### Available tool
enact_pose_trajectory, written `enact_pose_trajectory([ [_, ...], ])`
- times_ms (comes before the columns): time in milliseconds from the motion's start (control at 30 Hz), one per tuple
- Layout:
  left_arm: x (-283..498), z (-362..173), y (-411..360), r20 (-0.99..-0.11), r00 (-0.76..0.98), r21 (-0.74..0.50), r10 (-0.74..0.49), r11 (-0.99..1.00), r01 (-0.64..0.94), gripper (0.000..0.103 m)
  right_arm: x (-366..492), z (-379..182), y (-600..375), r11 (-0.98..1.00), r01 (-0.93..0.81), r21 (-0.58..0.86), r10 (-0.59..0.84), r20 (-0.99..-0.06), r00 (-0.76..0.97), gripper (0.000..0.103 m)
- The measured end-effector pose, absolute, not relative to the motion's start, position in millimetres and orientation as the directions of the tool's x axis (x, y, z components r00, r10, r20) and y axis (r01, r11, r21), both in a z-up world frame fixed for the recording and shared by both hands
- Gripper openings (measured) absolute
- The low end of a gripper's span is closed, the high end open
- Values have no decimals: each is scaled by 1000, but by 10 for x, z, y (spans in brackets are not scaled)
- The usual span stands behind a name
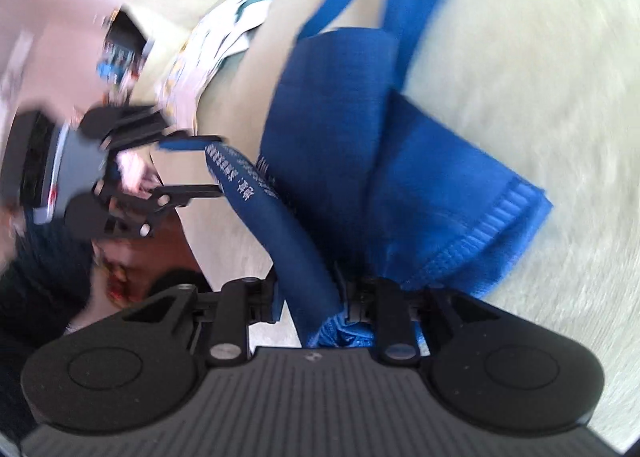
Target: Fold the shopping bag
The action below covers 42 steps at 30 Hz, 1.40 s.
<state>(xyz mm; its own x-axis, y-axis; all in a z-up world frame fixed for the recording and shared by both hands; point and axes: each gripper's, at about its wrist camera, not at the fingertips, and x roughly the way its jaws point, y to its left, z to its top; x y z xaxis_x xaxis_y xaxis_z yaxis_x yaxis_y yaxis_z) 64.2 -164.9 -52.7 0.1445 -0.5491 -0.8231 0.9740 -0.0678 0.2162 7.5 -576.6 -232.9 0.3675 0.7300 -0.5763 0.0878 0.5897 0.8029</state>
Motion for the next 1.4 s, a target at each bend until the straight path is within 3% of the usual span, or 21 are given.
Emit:
enact_pose_trajectory([
  [167,437,-465,-1634,-754,53,208,-654,-162,965,36,-12,-2489,-5789,514,142,846,744,-522,418,18],
  [367,421,-845,-1830,-778,66,195,-625,-140,971,35,-85,-2636,-5762,452,176,875,739,-477,476,13],
  [467,472,-857,-1835,-788,53,147,-613,-103,984,35,-72,-2611,-5762,444,194,875,748,-481,456,12],
  [633,359,-860,-1903,-794,74,191,-604,-132,973,35,-91,-2584,-5863,427,240,872,773,-490,403,12],
  [733,466,-947,-1973,-813,43,104,-580,-72,992,35,-41,-2594,-5849,421,264,868,778,-495,386,12],
  [900,500,-977,-1988,-823,32,65,-567,-39,997,34,-146,-2396,-5680,520,230,823,678,-561,475,19],
  [1000,494,-988,-1968,-817,33,53,-576,-17,998,34,-518,-2017,-5401,719,219,660,412,-658,630,31],
  [1067,473,-985,-1967,-816,38,55,-577,-12,998,35,-776,-1787,-5166,835,250,491,183,-675,714,34],
  [1100,462,-981,-1968,-817,41,58,-575,-12,998,35,-906,-1674,-5007,883,277,379,49,-662,748,30],
  [1133,449,-976,-1976,-820,44,60,-571,-10,998,35,-1018,-1590,-4757,927,302,223,-101,-627,773,18],
  [1167,439,-972,-1985,-822,47,61,-567,-5,998,35,-1062,-1578,-4587,950,285,127,-158,-590,792,10],
  [1300,384,-959,-2009,-830,72,72,-553,22,997,34,-1002,-1727,-3891,959,200,-202,-275,-478,834,4],
  [1400,362,-971,-1996,-828,83,65,-554,52,996,34,-916,-1957,-3826,942,204,-266,-316,-497,808,4],
])
